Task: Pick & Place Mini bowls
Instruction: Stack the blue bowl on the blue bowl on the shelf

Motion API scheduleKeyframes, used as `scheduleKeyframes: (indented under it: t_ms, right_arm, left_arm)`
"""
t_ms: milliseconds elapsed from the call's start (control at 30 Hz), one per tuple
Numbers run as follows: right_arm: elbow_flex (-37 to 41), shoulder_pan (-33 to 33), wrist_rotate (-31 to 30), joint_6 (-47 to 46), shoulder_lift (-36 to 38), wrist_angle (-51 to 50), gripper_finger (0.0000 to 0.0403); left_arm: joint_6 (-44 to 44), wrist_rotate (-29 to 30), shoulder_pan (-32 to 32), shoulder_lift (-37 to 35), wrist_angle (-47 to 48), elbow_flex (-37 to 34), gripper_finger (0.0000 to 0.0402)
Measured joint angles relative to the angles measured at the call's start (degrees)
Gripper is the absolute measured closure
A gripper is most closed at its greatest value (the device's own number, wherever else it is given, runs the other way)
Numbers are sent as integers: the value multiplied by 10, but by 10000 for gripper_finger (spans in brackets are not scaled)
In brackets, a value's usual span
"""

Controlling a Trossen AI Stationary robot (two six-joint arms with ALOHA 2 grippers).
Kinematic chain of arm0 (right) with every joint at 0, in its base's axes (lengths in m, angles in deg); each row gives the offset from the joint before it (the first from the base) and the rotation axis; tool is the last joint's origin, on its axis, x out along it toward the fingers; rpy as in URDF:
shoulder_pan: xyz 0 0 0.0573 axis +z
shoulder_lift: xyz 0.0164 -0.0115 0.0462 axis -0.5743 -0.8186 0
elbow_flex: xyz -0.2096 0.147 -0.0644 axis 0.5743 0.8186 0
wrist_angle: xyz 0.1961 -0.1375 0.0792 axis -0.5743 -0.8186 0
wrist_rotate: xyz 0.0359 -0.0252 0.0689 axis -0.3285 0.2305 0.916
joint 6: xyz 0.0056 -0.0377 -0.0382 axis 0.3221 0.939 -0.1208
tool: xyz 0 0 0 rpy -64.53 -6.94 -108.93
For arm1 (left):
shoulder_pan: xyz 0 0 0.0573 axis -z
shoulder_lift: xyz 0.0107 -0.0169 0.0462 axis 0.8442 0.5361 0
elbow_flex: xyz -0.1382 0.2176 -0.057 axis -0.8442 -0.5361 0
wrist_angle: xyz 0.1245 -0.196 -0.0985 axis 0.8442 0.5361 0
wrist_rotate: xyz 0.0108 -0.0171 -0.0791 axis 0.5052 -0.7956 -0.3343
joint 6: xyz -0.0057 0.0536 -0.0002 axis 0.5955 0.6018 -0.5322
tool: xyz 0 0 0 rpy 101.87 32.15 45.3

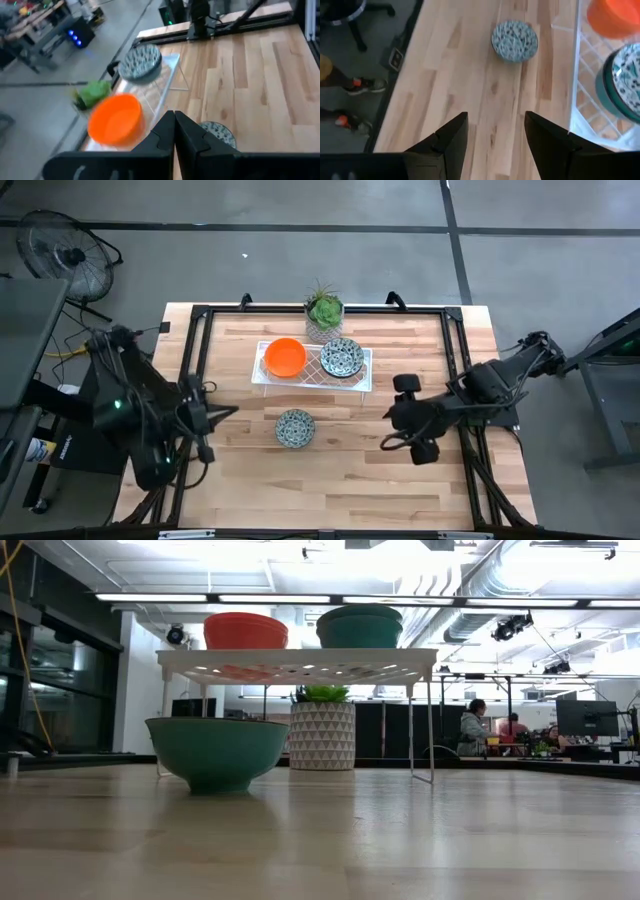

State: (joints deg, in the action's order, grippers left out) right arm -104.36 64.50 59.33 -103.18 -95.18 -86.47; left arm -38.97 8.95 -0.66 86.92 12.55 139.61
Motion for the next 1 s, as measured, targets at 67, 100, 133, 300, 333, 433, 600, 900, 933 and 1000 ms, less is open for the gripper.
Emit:
scheduleKeyframes:
  t_ms: [67,100,133,300,333,433,600,900,933,1000]
  right_arm:
    - [0,7,-8,-5,0,19,219]
    - [0,9,-11,-5,-1,29,219]
    - [0,11,-13,-5,-4,40,219]
    - [0,15,-15,28,-40,95,219]
    - [0,15,-18,36,-50,110,219]
    - [0,7,-29,49,-89,160,219]
    - [-6,-18,-15,23,-145,243,219]
    - [-61,-48,-29,7,-195,258,219]
    - [-61,-51,-29,6,-195,257,219]
    - [-61,-56,-31,0,-195,257,219]
  left_arm:
    - [-90,15,23,-16,-1,-64,401]
    - [-130,26,34,-24,-3,-94,401]
    - [-159,40,45,-34,-9,-121,401]
    - [-224,57,96,-99,-21,-223,401]
    - [-226,51,104,-115,-21,-237,401]
    - [-216,57,128,-172,-29,-274,401]
    - [-194,66,165,-276,-58,-334,401]
    - [252,17,216,-413,-314,-417,401]
    - [304,3,215,-425,-347,-425,401]
    - [391,-33,215,-449,-411,-437,401]
